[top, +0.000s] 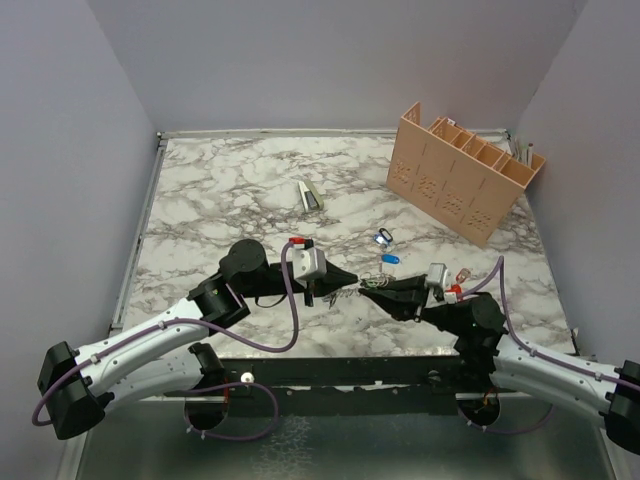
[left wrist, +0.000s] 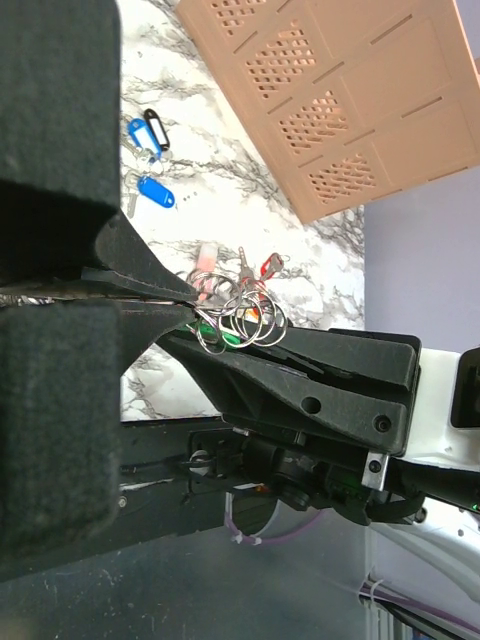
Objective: Remove the keys from the keyring
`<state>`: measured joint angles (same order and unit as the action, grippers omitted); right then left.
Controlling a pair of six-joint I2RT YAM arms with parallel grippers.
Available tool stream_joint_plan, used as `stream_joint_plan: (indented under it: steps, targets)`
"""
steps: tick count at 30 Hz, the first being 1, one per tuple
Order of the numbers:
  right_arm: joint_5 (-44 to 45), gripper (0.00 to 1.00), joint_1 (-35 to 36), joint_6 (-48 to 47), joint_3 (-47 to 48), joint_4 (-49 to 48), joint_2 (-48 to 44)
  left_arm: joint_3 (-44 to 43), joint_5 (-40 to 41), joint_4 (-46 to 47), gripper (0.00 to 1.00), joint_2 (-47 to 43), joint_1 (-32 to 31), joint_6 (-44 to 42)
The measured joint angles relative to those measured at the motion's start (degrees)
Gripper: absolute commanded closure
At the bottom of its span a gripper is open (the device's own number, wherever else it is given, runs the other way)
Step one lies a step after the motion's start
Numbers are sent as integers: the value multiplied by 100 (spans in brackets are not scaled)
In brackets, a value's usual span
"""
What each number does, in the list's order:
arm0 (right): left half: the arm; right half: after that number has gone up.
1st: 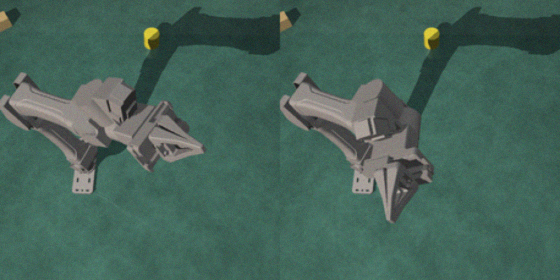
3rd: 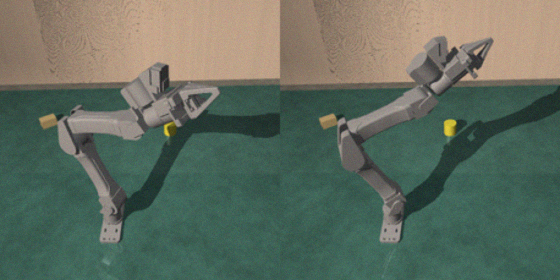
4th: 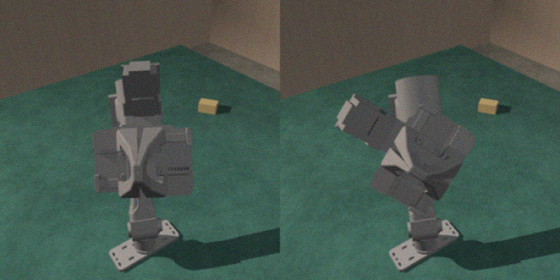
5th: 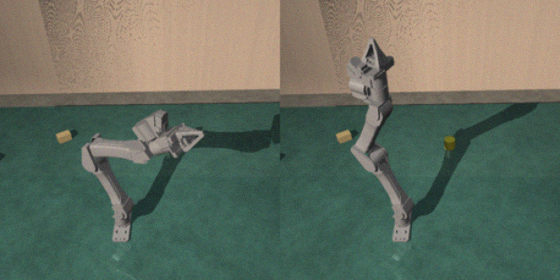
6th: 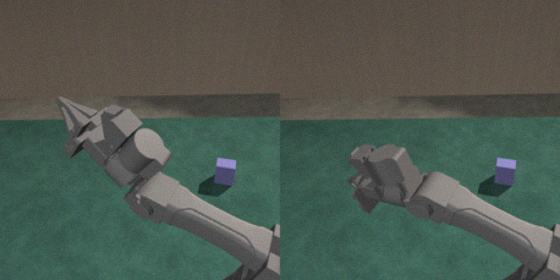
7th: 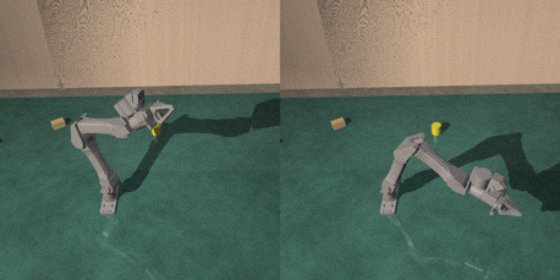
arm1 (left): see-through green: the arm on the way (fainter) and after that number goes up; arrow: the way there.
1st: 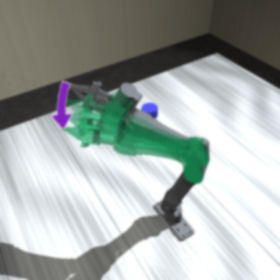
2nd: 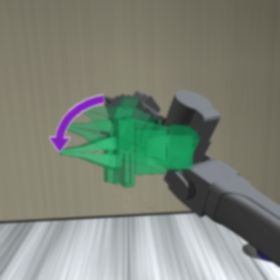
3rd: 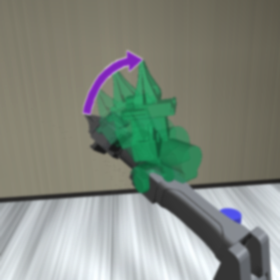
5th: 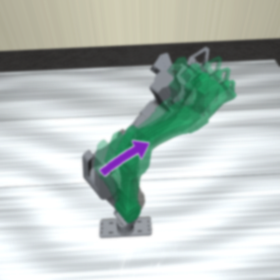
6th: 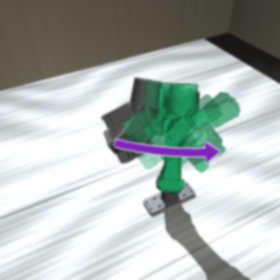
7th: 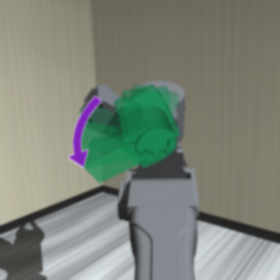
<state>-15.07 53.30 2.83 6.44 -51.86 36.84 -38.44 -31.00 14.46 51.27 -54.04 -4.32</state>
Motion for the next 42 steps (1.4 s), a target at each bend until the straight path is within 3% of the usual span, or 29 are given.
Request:
stream_joint_plan:
  steps: [13,42]
  targets:
    - [-378,99,0,315,356,634,332,42,37,-39,100,9,11,20]
    - [28,99,0,251,452,2129,-1106,-44,-555,-243,100,195,79,-289]
